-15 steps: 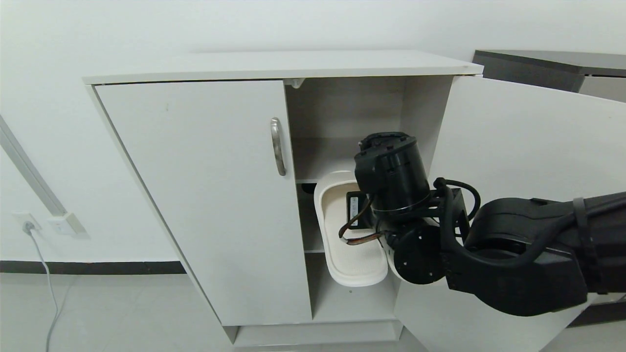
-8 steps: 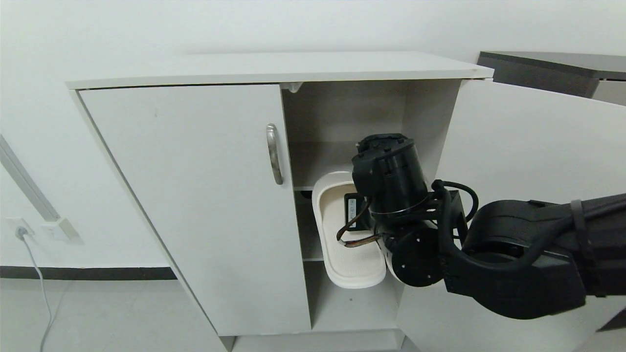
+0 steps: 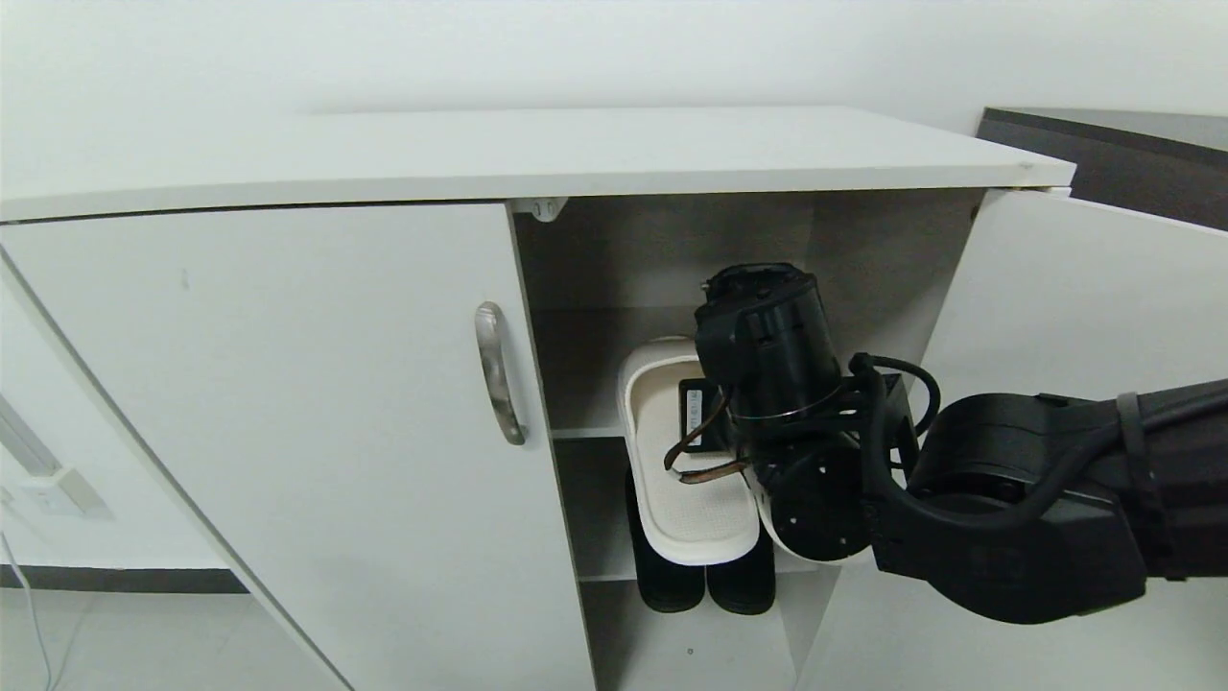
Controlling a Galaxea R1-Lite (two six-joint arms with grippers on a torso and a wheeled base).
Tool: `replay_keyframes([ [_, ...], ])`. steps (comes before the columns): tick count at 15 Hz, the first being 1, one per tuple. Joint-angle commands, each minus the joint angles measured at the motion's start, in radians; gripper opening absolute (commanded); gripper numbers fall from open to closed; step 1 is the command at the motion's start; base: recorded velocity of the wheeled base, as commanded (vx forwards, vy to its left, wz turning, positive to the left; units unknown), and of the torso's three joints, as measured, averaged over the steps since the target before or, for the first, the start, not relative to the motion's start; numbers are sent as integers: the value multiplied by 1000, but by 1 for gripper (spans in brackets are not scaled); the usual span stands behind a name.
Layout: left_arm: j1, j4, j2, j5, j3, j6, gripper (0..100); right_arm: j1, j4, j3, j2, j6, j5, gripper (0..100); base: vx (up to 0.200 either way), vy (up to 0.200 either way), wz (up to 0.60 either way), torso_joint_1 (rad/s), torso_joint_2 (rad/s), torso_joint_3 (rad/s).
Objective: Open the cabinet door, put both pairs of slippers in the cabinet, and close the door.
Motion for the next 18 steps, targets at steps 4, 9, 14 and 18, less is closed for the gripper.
replay_keyframes([
  [4, 0, -1, 1, 0, 0, -1, 0, -6, -19, 1, 14, -34, 2, 0, 0, 0, 0, 0, 0, 0],
  [9, 0, -1, 1, 2, 0, -1, 0, -89, -9, -154, 130, -54, 17, 0, 0, 0, 0, 0, 0, 0],
  [14, 0, -1, 1, 2, 0, -1, 0, -124, 43, -287, 190, -64, 52, 0, 0, 0, 0, 0, 0, 0],
  [18, 0, -1, 1, 3, 0, -1, 0, -159, 116, -465, 262, -64, 54, 0, 0, 0, 0, 0, 0, 0],
])
